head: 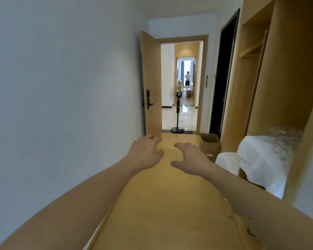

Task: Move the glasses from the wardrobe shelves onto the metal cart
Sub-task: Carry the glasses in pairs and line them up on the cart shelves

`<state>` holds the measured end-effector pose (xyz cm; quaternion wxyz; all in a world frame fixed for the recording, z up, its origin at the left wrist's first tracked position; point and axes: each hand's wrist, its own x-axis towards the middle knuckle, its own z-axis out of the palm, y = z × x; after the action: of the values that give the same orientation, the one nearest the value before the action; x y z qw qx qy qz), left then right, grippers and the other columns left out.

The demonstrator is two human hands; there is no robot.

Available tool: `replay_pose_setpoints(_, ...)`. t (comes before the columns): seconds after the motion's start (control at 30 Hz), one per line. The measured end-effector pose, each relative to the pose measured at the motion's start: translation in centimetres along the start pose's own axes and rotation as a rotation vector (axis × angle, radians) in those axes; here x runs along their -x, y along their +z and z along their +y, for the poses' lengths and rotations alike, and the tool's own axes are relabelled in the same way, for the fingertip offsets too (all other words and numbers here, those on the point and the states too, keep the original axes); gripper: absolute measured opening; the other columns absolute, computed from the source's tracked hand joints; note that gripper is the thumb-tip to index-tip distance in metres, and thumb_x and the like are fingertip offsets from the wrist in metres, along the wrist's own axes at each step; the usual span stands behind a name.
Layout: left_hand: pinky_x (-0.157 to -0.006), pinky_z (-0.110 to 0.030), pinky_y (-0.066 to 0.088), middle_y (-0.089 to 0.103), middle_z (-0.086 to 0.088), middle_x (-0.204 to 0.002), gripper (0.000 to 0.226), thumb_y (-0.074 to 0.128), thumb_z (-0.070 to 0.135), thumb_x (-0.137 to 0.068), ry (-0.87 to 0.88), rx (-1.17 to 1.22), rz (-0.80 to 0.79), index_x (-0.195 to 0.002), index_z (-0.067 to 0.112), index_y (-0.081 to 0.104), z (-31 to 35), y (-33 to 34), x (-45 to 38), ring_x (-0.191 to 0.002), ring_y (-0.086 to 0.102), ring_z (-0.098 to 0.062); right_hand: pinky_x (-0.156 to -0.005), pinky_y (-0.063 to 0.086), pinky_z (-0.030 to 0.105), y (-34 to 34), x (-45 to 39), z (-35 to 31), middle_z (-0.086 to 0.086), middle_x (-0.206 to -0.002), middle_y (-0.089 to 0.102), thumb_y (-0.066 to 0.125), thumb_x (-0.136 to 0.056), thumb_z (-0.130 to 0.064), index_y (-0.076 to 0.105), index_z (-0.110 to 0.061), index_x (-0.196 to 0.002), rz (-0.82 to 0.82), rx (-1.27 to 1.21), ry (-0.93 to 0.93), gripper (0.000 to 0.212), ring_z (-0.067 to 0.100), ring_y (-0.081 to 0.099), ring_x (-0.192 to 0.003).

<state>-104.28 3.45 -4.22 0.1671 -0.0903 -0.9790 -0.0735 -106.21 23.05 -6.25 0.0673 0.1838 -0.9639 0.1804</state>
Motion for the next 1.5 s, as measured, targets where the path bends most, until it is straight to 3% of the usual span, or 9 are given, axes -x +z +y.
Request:
replay_pose_setpoints(0.27,-0.105,-0.046,0.045,0.048,-0.006,-0.148,0.059,0.054,0.05,-0.097,0.148,0.064,-0.075,-0.149,0.024,0.045,0.4,6.1,-7.9,-0.133,0.046,-0.028,-0.106,0.046,0.045,1.4,-4.7,6.1,0.004,-0.149,0.046,0.066,-0.087,-0.059,0.035,-0.027,-0.153,0.016,0.048,0.138,0.079,0.027,0.044,-0.134)
replay_pose_setpoints(0.77,-0.108,-0.047,0.042,0.042,-0.009,-0.153,0.059,0.052,0.049,-0.1,0.175,0.011,-0.15,-0.152,0.024,0.04,2.8,14.9,-26.0,-0.137,0.04,-0.029,-0.103,0.05,0.046,3.6,-20.0,19.7,0.001,-0.151,0.045,0.068,-0.086,-0.056,0.034,-0.03,-0.152,0.016,-0.028,0.2,0.079,0.025,0.046,-0.134)
replay_pose_setpoints(1.13,-0.108,-0.047,0.043,0.045,-0.006,-0.152,0.06,0.052,0.052,-0.098,0.221,0.045,-0.197,-0.151,0.027,0.04,7.8,20.9,-39.6,-0.136,0.041,-0.029,-0.107,0.048,0.046,1.4,-27.9,30.5,-0.003,-0.155,0.041,0.07,-0.086,-0.055,0.038,-0.032,-0.151,0.014,-0.06,0.265,0.076,0.023,0.043,-0.138)
replay_pose_setpoints(1.3,-0.109,-0.047,0.042,0.043,-0.006,-0.152,0.06,0.052,0.049,-0.099,0.282,0.057,-0.237,-0.152,0.025,0.039,11.1,23.1,-43.6,-0.138,0.039,-0.028,-0.103,0.044,0.035,0.2,-28.7,34.5,-0.005,-0.151,0.045,0.07,-0.092,-0.044,0.041,-0.03,-0.148,0.034,-0.068,0.303,0.065,0.022,0.046,-0.134)
replay_pose_setpoints(1.43,-0.102,-0.045,0.047,0.05,-0.004,-0.142,0.054,0.052,0.049,-0.099,0.364,0.044,-0.254,-0.147,0.025,0.044,14.1,25.5,-46.6,-0.129,0.045,-0.027,-0.096,0.044,0.031,-0.2,-29.5,38.3,-0.006,-0.153,0.042,0.068,-0.091,-0.049,0.04,-0.031,-0.147,0.06,-0.061,0.403,0.065,0.02,0.046,-0.134)
replay_pose_setpoints(1.5,-0.099,-0.044,0.048,0.053,-0.003,-0.138,0.051,0.054,0.049,-0.097,0.411,0.046,-0.247,-0.142,0.025,0.048,15.4,26.7,-48.5,-0.126,0.046,-0.027,-0.105,0.042,0.037,-0.4,-29.9,39.9,-0.005,-0.156,0.039,0.066,-0.092,-0.051,0.037,-0.03,-0.15,0.057,-0.034,0.461,0.068,0.022,0.042,-0.139)
